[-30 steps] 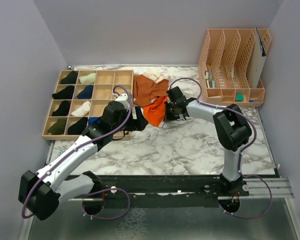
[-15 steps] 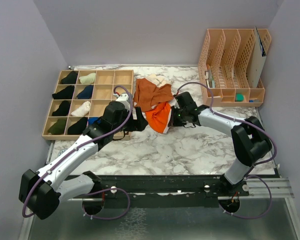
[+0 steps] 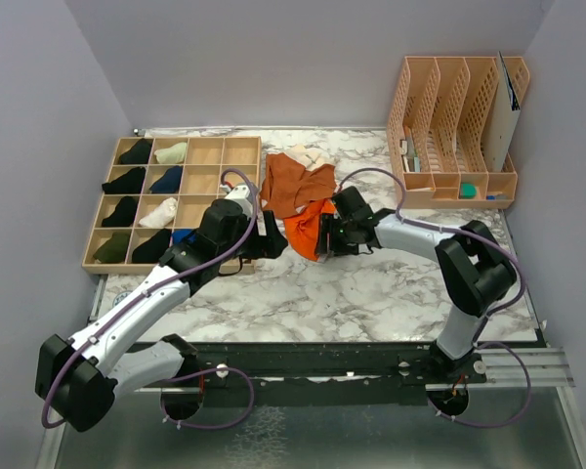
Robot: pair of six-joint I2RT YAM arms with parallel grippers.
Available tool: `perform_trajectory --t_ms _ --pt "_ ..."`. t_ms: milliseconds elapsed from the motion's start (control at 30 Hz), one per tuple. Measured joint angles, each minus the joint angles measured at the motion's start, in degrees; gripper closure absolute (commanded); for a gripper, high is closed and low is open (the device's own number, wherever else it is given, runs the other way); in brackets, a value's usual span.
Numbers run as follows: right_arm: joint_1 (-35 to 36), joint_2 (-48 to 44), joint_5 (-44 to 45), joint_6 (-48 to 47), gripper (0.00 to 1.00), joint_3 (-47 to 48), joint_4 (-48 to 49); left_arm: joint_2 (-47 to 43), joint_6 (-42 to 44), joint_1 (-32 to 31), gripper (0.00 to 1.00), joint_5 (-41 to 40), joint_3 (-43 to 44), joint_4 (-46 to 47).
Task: Roll the underwear
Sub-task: Move the underwear to the center of the board.
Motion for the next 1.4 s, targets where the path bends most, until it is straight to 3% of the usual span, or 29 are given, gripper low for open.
perform_trajectory --t_ms 167,333,800,900,1100,1133,1400 --pt "3.8 3.3 6.5 1.4 0.35 4.5 -0.9 -0.3 0.0 0.0 0.16 -0.3 0.0 -0.7" --pt "4.7 2.9 12.8 1.0 0.25 5.3 -3.5 -1.8 0.1 0.0 0.14 -1.8 0.0 -1.8" --pt "4.4 10.3 15.0 -3.5 0.23 19.5 -8.9 -5.8 0.4 0.0 0.11 -4.7 0.0 -3.7" --pt "4.2 14.2 15.2 -4.7 0.31 24.1 -8.3 -4.8 2.1 0.0 0.11 -5.4 0.4 -3.8" --pt "1.8 21.2 15.6 -6.6 0.78 30.7 -7.7 3.8 5.7 0.0 0.09 -6.4 7.6 -3.7" --pt "0.9 22.1 15.6 -6.8 0.83 31.6 -7.7 5.4 6.2 0.1 0.09 -6.5 9.0 -3.3" --pt "-11.7 24.5 11.4 -14.0 0.86 34.9 -4.6 22.6 10.3 3.8 0.11 -5.5 20.9 -0.4"
